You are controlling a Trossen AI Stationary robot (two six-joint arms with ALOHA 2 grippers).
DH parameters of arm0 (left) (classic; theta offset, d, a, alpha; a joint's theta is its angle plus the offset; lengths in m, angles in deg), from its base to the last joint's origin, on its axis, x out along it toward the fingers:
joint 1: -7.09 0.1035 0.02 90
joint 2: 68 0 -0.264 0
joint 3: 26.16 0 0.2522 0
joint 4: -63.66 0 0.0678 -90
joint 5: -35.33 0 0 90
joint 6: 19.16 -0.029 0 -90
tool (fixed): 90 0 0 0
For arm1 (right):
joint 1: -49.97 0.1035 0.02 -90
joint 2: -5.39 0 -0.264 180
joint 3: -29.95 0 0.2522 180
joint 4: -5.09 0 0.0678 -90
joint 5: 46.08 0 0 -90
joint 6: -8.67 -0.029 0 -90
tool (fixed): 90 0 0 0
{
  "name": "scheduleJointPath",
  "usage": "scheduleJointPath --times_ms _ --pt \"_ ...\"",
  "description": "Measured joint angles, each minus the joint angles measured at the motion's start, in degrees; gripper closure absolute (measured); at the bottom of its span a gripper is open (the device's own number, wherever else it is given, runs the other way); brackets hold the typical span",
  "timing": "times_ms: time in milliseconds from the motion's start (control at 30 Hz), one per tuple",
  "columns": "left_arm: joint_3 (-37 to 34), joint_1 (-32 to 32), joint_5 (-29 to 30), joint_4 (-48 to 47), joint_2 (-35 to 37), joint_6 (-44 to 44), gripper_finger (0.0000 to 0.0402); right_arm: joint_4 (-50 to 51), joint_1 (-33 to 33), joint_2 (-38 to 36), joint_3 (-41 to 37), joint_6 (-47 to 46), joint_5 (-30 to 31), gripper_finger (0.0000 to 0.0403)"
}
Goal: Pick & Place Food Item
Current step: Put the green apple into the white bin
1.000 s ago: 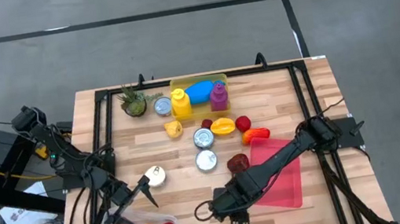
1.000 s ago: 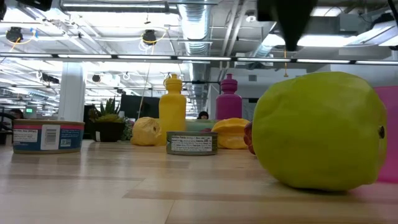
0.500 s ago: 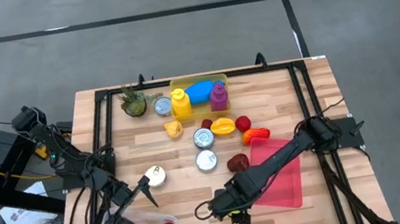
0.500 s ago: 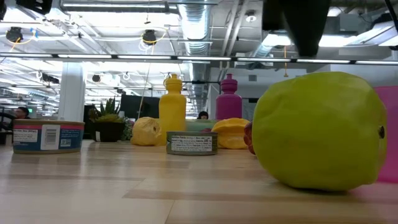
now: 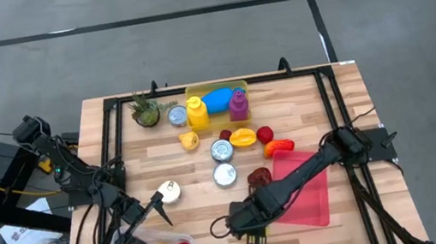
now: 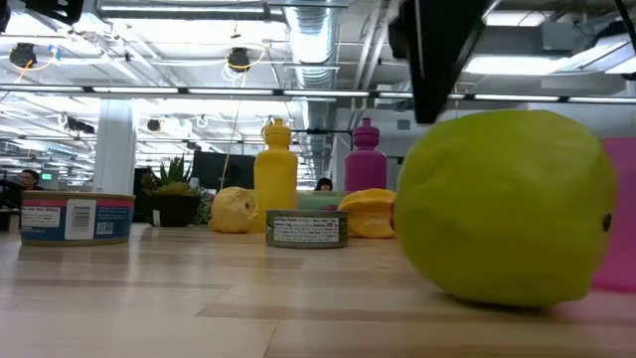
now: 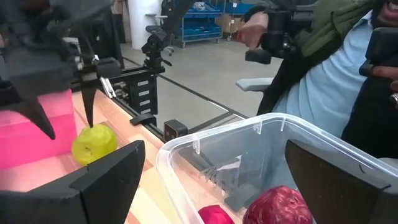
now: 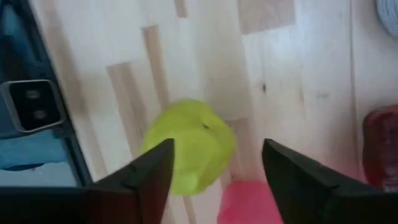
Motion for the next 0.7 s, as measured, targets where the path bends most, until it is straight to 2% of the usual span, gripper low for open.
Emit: scheduleJointPath --times_ms 100,200,267,367,467,567,700 --pt "0.0 0.0 0.0 -0.1 0.0 0.0 0.0022 0.0 0.5 0.0 1.5 0.3 1.1 0.0248" --pt "0.0 0.0 0.0 -0.2 0.0 0.0 0.0022 0.0 0.8 0.0 1.9 1.2 1.1 0.0357" --pt "0.0 0.0 0.0 -0.2 0.0 0.1 0.0022 0.1 1.2 0.0 1.9 2.1 1.7 0.0386" --pt "0.0 0.0 0.0 -0.2 0.0 0.1 0.0022 1.9 1.9 0.0 1.9 -0.2 1.7 0.0366" --pt "0.0 0.0 0.0 -0.2 0.0 0.1 0.0022 5.4 1.9 0.0 1.9 -2.9 -0.4 0.0327" --pt "0.0 0.0 0.0 -0.2 0.0 0.1 0.0022 9.2 1.2 0.0 1.9 -3.2 -2.7 0.0272" --pt "0.0 0.0 0.0 -0.2 0.0 0.2 0.0022 9.8 0.2 0.0 1.9 -3.2 -6.3 0.0172"
